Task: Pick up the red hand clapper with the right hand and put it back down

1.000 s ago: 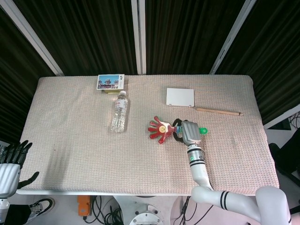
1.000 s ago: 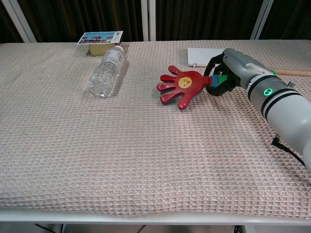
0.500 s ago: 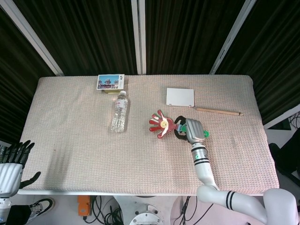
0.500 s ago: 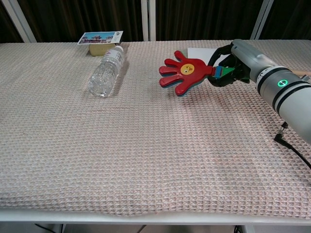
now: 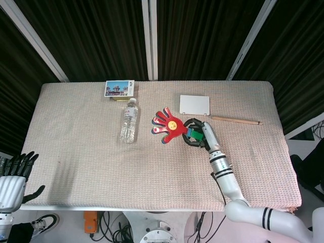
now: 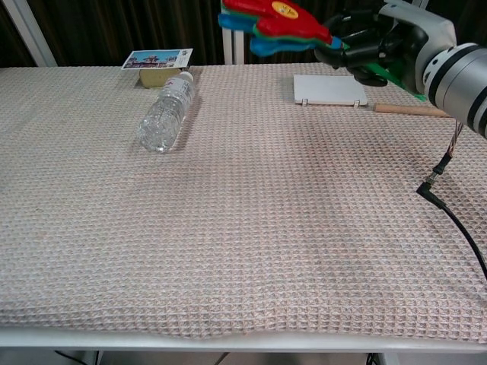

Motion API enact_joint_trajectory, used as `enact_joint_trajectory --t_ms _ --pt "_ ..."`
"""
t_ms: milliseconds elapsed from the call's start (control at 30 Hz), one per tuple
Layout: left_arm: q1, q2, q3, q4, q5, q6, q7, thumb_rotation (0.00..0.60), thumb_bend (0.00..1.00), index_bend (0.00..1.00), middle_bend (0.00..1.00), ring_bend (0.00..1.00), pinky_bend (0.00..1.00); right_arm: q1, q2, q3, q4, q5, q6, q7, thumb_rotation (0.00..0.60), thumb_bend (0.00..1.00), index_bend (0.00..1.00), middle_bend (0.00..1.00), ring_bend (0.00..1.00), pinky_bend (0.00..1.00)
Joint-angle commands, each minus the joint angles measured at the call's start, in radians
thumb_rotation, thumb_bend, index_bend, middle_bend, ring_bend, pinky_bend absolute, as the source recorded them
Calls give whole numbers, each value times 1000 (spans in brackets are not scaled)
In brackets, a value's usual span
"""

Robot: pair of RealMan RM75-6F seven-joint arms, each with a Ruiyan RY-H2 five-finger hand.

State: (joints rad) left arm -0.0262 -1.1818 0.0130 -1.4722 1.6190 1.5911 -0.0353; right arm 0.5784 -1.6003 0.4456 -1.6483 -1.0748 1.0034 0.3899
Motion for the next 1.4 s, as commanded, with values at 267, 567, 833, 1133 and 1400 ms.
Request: enact_joint_trajectory --t_ms 267,567,833,1133,1400 --pt "0 -1 1 0 2 0 0 600 181 38 0 0 0 -77 222 107 -142 -101 -226 560 600 531 1000 864 943 1000" --pt "1 -1 1 3 -3 -3 -6 600 181 38 0 0 0 2 167 -75 20 -211 -58 -159 600 533 1000 922 985 1000" --pt "2 -3 1 9 -5 -1 -11 600 180 38 0 0 0 55 176 -168 46 -130 -9 -778 600 511 1000 937 985 1000" --pt "1 -3 0 5 -2 1 -4 600 180 38 0 0 0 49 217 -116 -60 -66 -4 -625 600 514 1000 938 985 1000" --pt "0 -2 0 3 -3 -2 -3 600 181 38 0 0 0 -52 263 58 -199 -107 -13 324 600 503 1000 939 985 1000"
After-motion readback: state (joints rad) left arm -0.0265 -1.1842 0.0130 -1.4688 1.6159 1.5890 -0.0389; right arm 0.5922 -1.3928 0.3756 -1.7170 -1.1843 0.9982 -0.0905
